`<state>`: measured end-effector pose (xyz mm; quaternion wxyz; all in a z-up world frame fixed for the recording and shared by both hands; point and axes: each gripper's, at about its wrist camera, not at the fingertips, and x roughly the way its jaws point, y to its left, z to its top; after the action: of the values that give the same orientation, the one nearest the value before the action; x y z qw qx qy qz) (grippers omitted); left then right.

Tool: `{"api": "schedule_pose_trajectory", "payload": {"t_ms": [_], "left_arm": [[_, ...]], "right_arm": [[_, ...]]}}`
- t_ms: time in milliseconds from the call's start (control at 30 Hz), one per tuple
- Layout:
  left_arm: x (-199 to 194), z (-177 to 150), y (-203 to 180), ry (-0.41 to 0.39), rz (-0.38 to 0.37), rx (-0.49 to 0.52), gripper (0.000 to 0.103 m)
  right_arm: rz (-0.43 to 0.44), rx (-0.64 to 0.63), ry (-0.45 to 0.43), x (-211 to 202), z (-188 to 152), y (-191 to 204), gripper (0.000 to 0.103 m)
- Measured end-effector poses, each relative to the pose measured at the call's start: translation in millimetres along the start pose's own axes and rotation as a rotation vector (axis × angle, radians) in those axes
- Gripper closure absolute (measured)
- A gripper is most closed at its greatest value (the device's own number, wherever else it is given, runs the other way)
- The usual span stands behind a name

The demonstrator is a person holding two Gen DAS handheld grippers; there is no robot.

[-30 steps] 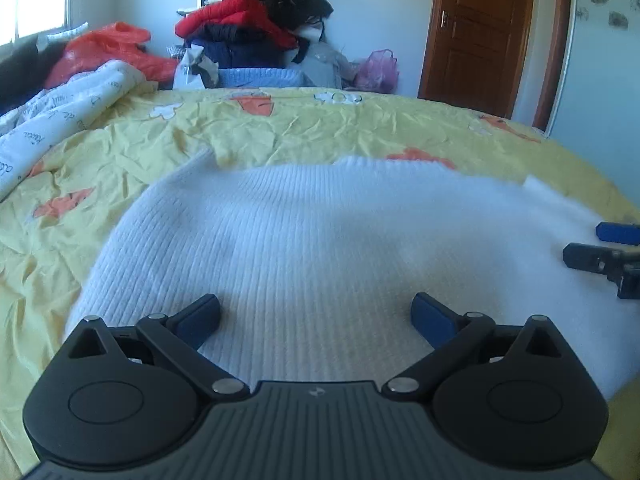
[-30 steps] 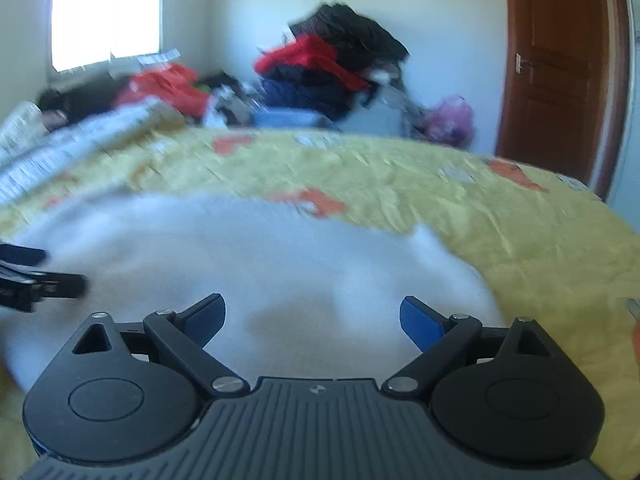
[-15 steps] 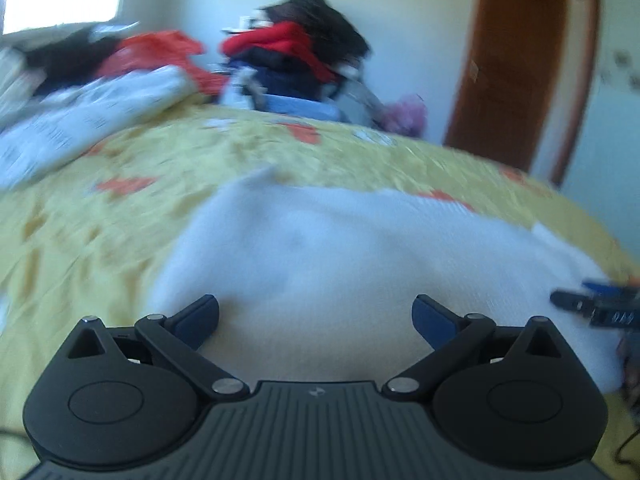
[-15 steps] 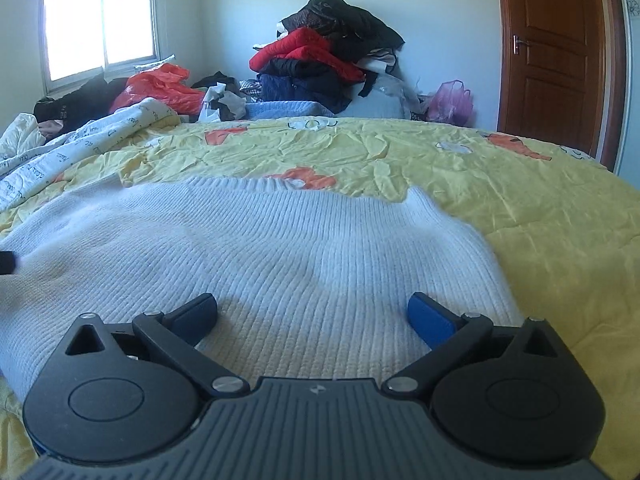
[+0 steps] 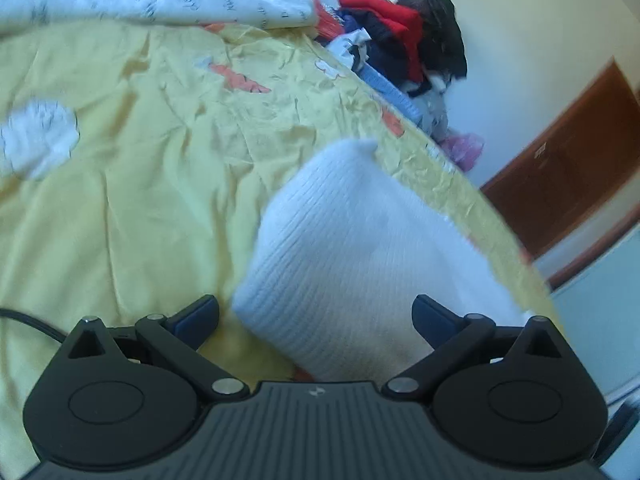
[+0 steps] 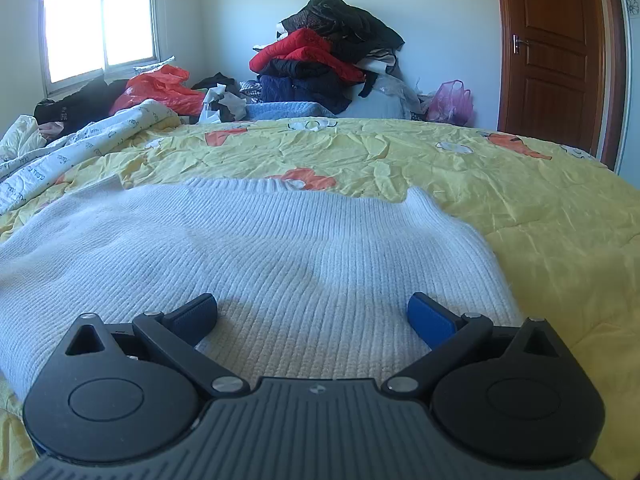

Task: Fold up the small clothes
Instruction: 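Grasp the other cardigan side edge with the left gripper and lift it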

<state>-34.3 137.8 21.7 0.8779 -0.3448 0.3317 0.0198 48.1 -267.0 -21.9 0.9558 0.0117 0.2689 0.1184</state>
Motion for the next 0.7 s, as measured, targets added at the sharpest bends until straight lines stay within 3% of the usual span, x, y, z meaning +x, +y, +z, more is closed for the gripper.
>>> {"api": "schedule_pose_trajectory", "payload": {"t_ms": [100,200,233,300,367,567,700], "left_arm": [[6.6,1.3,4.7,0.019,-0.063,-0.128,0.0],[11.7,-1.4,3.5,-0.008,-0.053,-0.177,0.002],[12.6,-2.1,2.0,-0.019,-0.043,-0.188,0.006],[15.4,-1.6,-2.5,-0.029,0.018,-0.16,0.04],[15.1,-0.1,-2.5,-0.033,0.065,-0.141,0.053],[13.4,1.5,-2.8,-0.031,0.092,-0.139,0.054],[7.9,-0.7,-19.8,-0.072,0.155,-0.08,0.072]], "right_arm": [[0.0,0.0,-0.001,-0.1,-0.1,0.0,0.003],[0.0,0.0,-0.001,-0.2,-0.2,0.0,0.003],[0.001,0.0,-0.001,-0.2,-0.2,0.0,0.003],[0.002,0.001,-0.002,-0.2,-0.3,0.0,0.003],[0.004,0.004,-0.003,-0.1,-0.5,0.0,0.003],[0.016,0.018,-0.009,-3.1,0.9,0.1,0.002],[0.031,0.037,-0.016,-4.3,0.5,-2.8,0.002]]}}
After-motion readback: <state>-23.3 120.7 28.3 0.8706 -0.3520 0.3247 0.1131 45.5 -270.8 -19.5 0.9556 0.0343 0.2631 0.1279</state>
